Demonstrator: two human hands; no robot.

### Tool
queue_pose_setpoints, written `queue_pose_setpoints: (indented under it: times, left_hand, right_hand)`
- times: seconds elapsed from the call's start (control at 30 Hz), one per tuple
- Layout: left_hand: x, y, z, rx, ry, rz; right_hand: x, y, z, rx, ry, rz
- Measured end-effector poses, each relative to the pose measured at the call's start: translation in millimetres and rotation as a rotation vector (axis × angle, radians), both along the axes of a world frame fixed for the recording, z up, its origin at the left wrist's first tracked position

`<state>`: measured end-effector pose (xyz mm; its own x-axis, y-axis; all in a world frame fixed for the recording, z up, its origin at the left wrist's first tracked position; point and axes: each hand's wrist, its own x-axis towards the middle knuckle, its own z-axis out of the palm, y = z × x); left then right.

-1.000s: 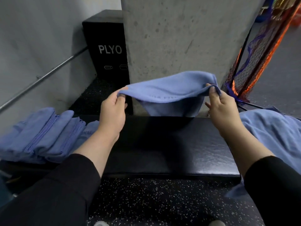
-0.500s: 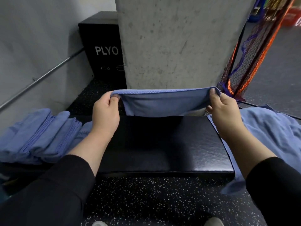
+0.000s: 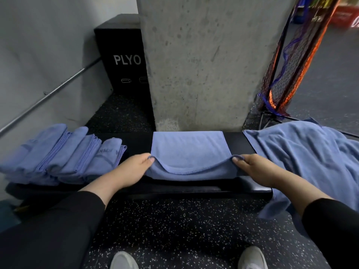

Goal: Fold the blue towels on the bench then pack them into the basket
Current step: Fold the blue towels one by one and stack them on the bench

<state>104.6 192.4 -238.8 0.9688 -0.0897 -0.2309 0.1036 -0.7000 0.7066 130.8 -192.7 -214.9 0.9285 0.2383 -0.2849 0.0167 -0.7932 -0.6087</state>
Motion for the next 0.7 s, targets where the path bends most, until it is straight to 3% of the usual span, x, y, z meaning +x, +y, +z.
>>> queue_pose_setpoints:
  times: [0.1,0.23,0.33,0.4,0.47,0.53,0.6,0.7]
  left_hand:
    - [-5,3,3,0.073,0.012,0.011]
    - [-16,-5,15,0.077,0.137,-0.066]
    - [-29,-5,17,-0.048,0.423,-0.125]
    - [-38,-1,22,-0.148,0.619,-0.151]
    - [-42,0,28,-0.207,0.675,-0.158]
    - [-38,-2,30,-0.308,0.583,-0.087]
    - [-29,-7,30,-0.404,0.378,0.033]
    - [-2,-5,21,-0.386,0.040,0.231]
  right_hand:
    - [-7,-6,-9,0.043,0.108,-0.047]
    - [-18,-2,10,-0.092,0.115,0.004]
    - [-29,-4,21,-0.171,0.293,0.064]
    - [-35,-9,24,-0.080,0.396,0.054]
    - [-35,-12,28,0.037,0.356,0.035]
    - [-32,-7,29,0.216,0.266,-0.046]
    - [-22,3,26,0.394,0.155,-0.166]
    - [2,17,17,0.363,-0.093,-0.297]
